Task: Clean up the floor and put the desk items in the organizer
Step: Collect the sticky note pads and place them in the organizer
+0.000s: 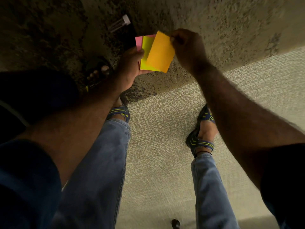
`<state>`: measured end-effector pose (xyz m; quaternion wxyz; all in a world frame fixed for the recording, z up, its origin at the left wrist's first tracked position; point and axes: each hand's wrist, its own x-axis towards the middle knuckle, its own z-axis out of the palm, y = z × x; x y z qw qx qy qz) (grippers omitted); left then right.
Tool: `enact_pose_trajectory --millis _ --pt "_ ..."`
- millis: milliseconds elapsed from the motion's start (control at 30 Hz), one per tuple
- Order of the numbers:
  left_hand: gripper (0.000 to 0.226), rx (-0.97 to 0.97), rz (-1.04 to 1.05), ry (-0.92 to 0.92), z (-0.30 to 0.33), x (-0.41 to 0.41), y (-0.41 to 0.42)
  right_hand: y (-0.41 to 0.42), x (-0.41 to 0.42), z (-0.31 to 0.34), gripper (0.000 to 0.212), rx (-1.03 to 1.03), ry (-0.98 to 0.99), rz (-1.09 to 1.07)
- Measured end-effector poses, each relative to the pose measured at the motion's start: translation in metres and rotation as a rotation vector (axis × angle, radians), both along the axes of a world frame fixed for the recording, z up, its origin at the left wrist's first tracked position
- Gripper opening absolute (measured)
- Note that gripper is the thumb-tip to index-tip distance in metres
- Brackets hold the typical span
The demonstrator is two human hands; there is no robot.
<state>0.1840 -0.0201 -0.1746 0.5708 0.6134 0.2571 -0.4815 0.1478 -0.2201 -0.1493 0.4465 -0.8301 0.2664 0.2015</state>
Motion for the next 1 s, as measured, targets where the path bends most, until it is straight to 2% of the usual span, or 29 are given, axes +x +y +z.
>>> enact_pose_trajectory --millis 100,267,367,467,567,633,767,1000 --pt "0.032 0.025 0.002 -0.009 0.011 -0.004 0.007 0.022 0.001 0.005 0.020 -0.021 -0.002 0.072" --pt "0.018 0.092 -0.111 -0.116 0.033 -0.014 0.018 0.054 -0.004 0.023 0.016 -0.051 -0.030 -0.038" --pt "0.006 0.075 -0.094 -0.189 0.055 -0.018 0.016 0.067 -0.014 0.053 0.034 -0.075 -0.023 -0.156" --pt "0.015 0.101 -0.081 -0.262 0.096 -0.018 0.006 0.069 -0.023 0.101 0.036 -0.059 -0.035 -0.235" --pt "0.028 0.064 -0.047 -0.284 0.150 -0.014 -0.012 0.066 -0.028 0.158 0.037 0.002 -0.056 -0.259" --pt "0.033 0.028 -0.034 -0.295 0.188 -0.011 -0.026 0.063 -0.031 0.201 0.043 -0.036 -0.062 -0.286" --pt "0.047 0.024 -0.032 -0.337 0.286 -0.014 -0.051 0.059 -0.041 0.298 0.039 -0.071 -0.163 -0.379" --pt "0.045 -0.033 0.068 -0.419 0.471 -0.018 -0.054 0.036 -0.036 0.456 0.041 -0.067 -0.361 -0.323"
